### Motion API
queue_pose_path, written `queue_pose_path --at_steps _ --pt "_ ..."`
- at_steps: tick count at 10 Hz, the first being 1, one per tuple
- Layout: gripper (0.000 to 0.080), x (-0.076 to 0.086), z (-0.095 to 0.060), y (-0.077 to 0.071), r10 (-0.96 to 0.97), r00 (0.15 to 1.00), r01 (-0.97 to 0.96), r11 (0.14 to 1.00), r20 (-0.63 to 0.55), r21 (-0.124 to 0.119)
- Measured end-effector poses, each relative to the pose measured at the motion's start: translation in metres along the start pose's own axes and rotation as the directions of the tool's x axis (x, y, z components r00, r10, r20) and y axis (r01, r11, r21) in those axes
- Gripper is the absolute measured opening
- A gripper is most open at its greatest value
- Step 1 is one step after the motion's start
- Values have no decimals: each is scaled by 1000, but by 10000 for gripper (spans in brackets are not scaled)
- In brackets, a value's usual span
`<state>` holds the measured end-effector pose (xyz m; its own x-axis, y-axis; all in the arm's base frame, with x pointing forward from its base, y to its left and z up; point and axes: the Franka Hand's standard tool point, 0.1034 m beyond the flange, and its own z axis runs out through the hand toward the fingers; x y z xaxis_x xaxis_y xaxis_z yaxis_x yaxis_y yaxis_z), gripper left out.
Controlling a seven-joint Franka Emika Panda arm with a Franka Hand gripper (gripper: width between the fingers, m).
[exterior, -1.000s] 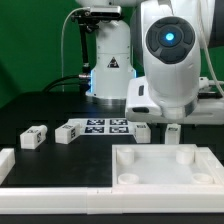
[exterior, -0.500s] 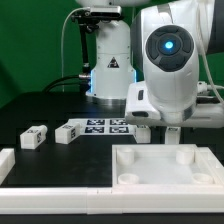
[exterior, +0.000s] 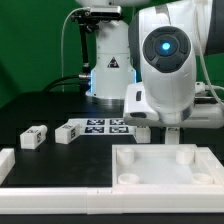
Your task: Assemble one leg
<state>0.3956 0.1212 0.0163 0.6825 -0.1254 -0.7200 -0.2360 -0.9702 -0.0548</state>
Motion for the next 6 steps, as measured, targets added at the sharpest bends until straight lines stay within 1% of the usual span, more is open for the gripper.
queue_pose_path --at_steps 5,6 --pt "285 -1 -2 0 -1 1000 1 1000 1 -1" --pt "287 -12 -13 1 -4 1000 4 1000 17 -3"
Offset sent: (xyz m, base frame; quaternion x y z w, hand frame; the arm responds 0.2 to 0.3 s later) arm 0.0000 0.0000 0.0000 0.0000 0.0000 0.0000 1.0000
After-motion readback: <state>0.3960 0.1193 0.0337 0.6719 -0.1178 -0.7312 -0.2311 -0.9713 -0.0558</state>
